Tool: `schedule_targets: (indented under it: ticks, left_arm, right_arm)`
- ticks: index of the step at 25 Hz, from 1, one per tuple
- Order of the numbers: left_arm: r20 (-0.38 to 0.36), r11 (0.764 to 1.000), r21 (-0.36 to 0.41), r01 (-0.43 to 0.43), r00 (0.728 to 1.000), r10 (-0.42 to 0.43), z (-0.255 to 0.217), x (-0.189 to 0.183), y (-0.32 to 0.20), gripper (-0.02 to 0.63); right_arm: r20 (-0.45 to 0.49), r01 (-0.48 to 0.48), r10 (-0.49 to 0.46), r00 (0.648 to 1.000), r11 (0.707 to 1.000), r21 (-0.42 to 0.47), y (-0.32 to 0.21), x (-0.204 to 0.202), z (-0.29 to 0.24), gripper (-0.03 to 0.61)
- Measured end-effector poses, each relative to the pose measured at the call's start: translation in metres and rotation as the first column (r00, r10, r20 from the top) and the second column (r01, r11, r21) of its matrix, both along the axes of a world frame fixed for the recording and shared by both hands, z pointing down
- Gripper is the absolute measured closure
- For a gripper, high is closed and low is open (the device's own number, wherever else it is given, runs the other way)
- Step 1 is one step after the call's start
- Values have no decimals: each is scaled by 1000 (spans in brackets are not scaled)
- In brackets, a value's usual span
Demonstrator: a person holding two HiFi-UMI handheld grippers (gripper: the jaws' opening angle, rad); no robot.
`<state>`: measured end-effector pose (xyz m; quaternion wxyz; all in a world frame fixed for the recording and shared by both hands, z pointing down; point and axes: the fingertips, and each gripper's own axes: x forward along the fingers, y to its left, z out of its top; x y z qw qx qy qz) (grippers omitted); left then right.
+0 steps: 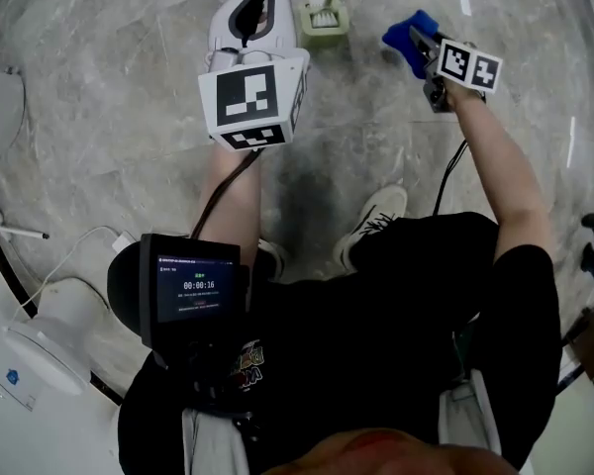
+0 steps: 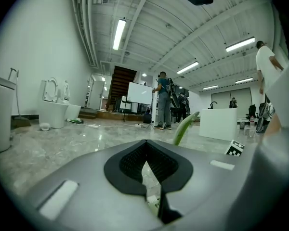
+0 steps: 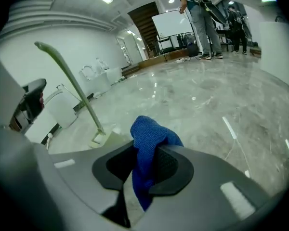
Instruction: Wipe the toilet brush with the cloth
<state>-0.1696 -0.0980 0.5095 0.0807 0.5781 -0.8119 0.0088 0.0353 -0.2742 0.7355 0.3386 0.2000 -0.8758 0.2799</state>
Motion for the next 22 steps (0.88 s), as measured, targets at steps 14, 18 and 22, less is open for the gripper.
schedule_targets:
  ticks: [14, 18, 22]
  left_arm:
    - [-7, 1000, -3, 2, 1000, -2, 0, 1, 1, 600]
    - [-21, 1000, 5, -12, 1000, 12, 1, 5, -3, 600]
    - [-26, 1000, 2, -25, 999, 26, 2, 9, -6, 600]
  right_arm:
    - [22, 59, -62, 998, 991, 123, 13, -28, -24, 359]
    - [-47, 11, 1, 999, 966, 260, 12, -27, -60, 389]
    - [-150, -25, 47, 988, 989, 144, 14, -23, -37, 309]
